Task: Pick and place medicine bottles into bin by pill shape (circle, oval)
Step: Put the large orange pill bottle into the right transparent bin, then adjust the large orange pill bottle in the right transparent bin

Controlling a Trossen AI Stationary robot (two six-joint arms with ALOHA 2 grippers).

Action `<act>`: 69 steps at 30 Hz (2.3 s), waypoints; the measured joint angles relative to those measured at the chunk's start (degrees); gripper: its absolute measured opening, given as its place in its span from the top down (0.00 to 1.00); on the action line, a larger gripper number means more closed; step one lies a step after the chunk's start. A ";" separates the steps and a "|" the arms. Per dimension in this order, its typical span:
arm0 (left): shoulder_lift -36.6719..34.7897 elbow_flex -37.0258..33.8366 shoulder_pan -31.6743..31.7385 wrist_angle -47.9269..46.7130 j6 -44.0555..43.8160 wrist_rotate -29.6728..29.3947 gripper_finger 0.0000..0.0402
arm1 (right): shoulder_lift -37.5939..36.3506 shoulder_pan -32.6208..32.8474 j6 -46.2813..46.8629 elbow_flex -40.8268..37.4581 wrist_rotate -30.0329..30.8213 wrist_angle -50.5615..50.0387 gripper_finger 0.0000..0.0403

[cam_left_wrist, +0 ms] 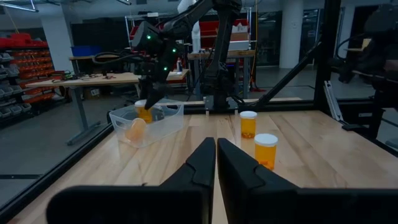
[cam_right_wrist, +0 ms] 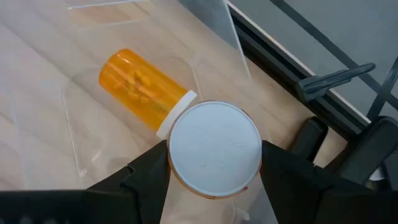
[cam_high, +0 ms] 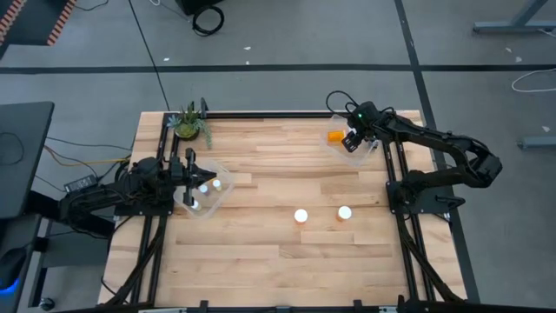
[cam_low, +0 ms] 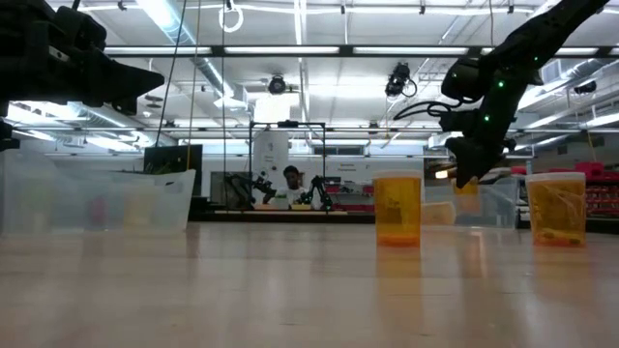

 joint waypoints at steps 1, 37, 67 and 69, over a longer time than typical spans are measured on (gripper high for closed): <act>0.01 0.00 0.01 0.00 0.02 0.00 0.94 | 0.00 -0.14 -0.06 -0.39 -0.12 0.66 0.42; 0.00 0.02 0.00 0.00 0.02 0.00 0.94 | 0.00 -1.00 -3.22 2.72 -1.65 2.09 0.38; 0.02 0.00 0.02 0.00 0.02 0.00 0.91 | 27.43 7.42 -30.33 28.55 -2.04 -21.20 0.41; 0.02 0.01 0.02 0.00 0.02 0.02 0.91 | 27.39 7.37 -33.03 28.06 -1.31 -21.09 0.41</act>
